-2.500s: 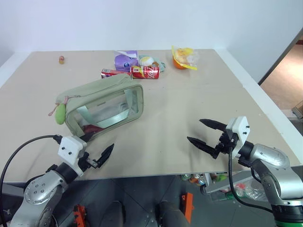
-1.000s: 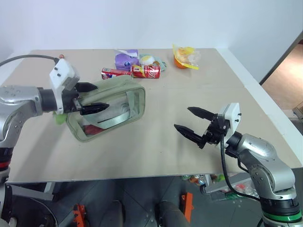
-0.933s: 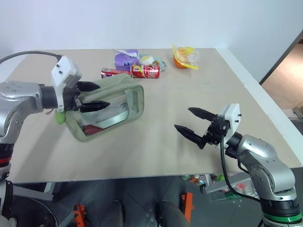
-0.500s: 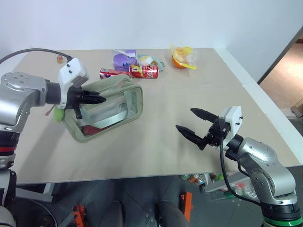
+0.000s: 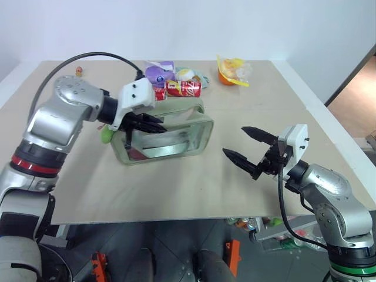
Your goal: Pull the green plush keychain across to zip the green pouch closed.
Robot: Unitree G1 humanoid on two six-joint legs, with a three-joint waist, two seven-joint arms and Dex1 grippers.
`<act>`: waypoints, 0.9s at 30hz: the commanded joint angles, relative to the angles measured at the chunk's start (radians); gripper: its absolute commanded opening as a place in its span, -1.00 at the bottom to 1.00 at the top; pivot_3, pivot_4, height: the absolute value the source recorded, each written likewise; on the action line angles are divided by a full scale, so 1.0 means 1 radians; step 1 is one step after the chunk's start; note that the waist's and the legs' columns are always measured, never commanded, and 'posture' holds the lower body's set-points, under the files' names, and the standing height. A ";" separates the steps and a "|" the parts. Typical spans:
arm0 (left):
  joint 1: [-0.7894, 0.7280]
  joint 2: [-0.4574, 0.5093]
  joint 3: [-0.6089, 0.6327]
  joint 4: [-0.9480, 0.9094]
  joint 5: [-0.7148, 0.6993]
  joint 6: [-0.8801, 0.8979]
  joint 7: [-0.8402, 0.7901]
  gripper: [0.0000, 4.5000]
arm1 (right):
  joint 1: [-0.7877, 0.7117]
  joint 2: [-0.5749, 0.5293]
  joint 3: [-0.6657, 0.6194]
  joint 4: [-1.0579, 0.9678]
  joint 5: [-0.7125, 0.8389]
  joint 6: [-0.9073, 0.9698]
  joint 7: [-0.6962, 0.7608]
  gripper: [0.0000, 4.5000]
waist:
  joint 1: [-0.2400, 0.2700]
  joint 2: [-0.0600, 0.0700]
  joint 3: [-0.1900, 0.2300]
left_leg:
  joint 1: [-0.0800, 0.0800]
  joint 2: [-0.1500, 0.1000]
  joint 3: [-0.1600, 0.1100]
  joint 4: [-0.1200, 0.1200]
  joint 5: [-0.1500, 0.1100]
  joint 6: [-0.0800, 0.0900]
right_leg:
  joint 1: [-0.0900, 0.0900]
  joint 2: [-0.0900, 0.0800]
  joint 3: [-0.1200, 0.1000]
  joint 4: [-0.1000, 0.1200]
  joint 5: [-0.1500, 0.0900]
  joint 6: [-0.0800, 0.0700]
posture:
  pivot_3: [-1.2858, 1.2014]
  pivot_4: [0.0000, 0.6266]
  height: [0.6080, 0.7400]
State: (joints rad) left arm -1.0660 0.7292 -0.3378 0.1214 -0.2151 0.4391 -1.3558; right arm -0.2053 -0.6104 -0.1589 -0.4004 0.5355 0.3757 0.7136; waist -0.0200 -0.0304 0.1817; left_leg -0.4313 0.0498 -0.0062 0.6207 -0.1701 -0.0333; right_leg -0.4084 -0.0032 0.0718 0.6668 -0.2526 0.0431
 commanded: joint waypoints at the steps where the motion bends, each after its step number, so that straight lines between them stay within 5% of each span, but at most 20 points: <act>1: -0.038 -0.052 -0.004 0.035 -0.001 -0.069 -0.062 -0.98 | 0.001 -0.003 -0.026 -0.028 0.001 -0.015 -0.008 1.00 | -0.001 0.000 0.000 | 0.000 0.000 0.000 0.000 0.000 0.000 | 0.000 0.000 0.000 0.000 0.000 0.000 | 0.03 -0.52 1.00; 15: -0.165 -0.163 0.011 0.175 0.044 -0.061 -0.086 -0.98 | 0.038 0.004 -0.025 -0.072 0.008 -0.004 -0.051 1.00 | -0.004 0.000 0.000 | 0.000 0.000 -0.001 0.001 0.000 0.001 | 0.000 0.001 0.000 0.001 0.000 0.000 | 0.03 -0.52 1.00; 27: -0.138 -0.196 0.007 0.078 0.063 0.097 -0.040 -0.98 | 0.024 0.007 -0.022 -0.065 0.007 -0.001 -0.054 1.00 | -0.004 0.000 0.000 | 0.000 0.000 -0.001 0.001 0.000 0.001 | 0.000 0.000 0.000 0.001 0.000 0.001 | 0.03 -0.52 1.00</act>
State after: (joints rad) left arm -1.1885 0.5249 -0.3575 0.2404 -0.1377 0.5184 -1.4014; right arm -0.1656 -0.6037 -0.1601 -0.4310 0.5344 0.3833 0.6662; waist -0.0241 -0.0302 0.1818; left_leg -0.4318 0.0496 -0.0074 0.6220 -0.1705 -0.0323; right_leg -0.4080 -0.0026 0.0722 0.6676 -0.2526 0.0437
